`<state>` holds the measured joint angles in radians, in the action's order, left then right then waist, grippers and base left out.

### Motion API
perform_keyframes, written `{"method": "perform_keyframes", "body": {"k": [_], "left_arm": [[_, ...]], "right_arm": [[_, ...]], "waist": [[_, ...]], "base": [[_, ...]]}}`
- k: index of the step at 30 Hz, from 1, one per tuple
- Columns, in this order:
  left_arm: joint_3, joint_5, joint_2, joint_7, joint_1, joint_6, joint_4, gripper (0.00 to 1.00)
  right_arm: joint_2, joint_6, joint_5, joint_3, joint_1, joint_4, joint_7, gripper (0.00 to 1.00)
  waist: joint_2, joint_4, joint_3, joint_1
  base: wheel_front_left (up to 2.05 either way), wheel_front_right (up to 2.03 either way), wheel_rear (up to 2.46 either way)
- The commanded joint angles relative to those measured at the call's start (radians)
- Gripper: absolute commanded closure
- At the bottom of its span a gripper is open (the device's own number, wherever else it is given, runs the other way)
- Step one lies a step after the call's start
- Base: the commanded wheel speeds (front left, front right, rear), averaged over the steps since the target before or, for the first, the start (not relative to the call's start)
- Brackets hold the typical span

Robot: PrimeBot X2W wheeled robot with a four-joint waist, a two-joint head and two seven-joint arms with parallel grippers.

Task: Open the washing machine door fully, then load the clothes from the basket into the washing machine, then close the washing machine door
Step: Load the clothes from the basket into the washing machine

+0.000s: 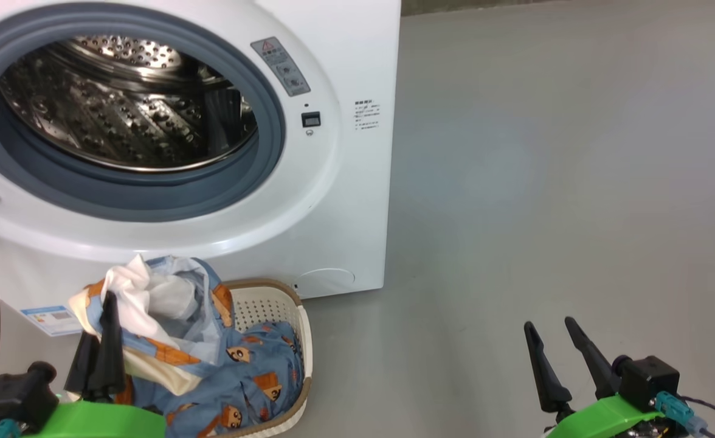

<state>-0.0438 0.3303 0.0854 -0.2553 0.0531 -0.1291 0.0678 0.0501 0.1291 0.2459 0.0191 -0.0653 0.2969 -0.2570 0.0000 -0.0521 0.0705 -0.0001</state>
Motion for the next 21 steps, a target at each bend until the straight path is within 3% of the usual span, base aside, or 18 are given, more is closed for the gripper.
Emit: {"method": "perform_keyframes", "body": {"k": [1,21], "left_arm": [[-0.04,-0.008,0.013,-0.006,0.006,-0.002,-0.038,1.0],[-0.065,-0.012,-0.017,-0.006,0.033,-0.002,-0.048,1.0]], "right_arm": [[0.0,0.002,-0.005,0.02,0.0,-0.025,-0.005,0.0],[0.0,0.002,-0.001,0.023,-0.01,-0.035,-0.005,0.0]], "waist": [[0.0,-0.004,-0.004,0.0001],[0.0,-0.012,0.056,0.0001]], "base": [[0.0,0.0,0.0],[0.0,0.0,0.0]]}}
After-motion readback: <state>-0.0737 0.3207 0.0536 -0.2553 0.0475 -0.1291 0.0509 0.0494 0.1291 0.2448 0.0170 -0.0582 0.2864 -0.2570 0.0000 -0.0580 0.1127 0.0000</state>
